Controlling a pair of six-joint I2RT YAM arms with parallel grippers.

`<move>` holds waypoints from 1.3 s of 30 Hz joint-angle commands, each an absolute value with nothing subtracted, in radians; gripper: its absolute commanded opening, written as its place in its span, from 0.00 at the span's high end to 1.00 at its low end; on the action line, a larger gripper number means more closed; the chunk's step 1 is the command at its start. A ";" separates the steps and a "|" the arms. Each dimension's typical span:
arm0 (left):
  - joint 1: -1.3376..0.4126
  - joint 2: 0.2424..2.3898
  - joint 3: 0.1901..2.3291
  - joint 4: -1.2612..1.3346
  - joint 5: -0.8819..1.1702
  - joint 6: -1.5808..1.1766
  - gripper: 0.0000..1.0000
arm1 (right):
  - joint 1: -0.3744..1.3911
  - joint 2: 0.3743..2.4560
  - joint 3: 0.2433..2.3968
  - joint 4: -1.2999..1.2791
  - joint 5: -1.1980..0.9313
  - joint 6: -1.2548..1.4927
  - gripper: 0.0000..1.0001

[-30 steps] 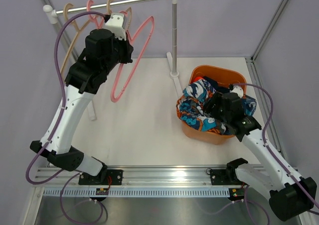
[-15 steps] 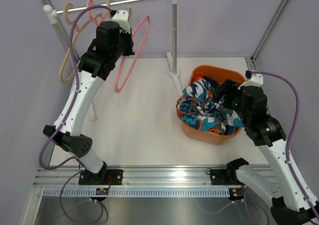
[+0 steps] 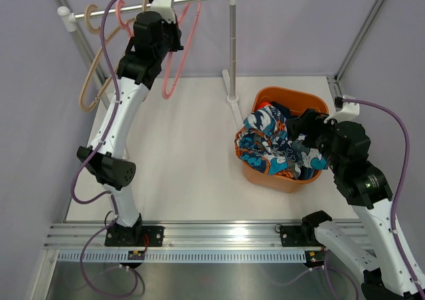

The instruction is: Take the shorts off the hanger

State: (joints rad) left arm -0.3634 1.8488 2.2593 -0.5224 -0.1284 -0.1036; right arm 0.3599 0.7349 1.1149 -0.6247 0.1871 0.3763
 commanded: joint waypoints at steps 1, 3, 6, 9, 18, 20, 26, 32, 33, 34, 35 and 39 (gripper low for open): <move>-0.342 1.882 2.315 -0.388 -0.123 -0.104 1.00 | 0.364 0.729 1.138 -0.592 0.130 0.359 0.07; -0.333 1.904 2.322 -0.368 -0.107 -0.115 1.00 | 0.364 0.730 1.137 -0.592 0.121 0.354 0.07; -0.327 1.925 2.322 -0.306 -0.098 -0.115 1.00 | 0.364 0.726 1.124 -0.581 0.115 0.354 0.07; -0.324 1.948 2.332 -0.276 -0.092 -0.109 1.00 | 0.364 0.723 1.115 -0.575 0.106 0.356 0.06; -0.305 2.022 2.411 -0.288 -0.042 -0.117 1.00 | 0.364 0.727 1.115 -0.572 0.100 0.356 0.06; -0.302 2.034 2.410 -0.291 -0.029 -0.124 1.00 | 0.364 0.727 1.115 -0.572 0.097 0.354 0.06; -0.301 2.051 2.402 -0.325 -0.006 -0.150 1.00 | 0.365 0.727 1.117 -0.577 0.095 0.356 0.06; -0.301 2.048 2.376 -0.348 0.061 -0.176 0.97 | 0.365 0.726 1.118 -0.580 0.097 0.354 0.06; -0.301 2.049 2.376 -0.357 0.064 -0.178 0.96 | 0.364 0.723 1.118 -0.580 0.098 0.354 0.06; -0.301 2.045 2.372 -0.359 0.064 -0.179 0.93 | 0.365 0.724 1.118 -0.580 0.097 0.354 0.06; -0.301 2.042 2.361 -0.360 0.064 -0.181 0.92 | 0.364 0.723 1.118 -0.583 0.097 0.354 0.06; -0.301 2.026 2.341 -0.360 0.061 -0.186 0.90 | 0.365 0.724 1.115 -0.581 0.097 0.356 0.06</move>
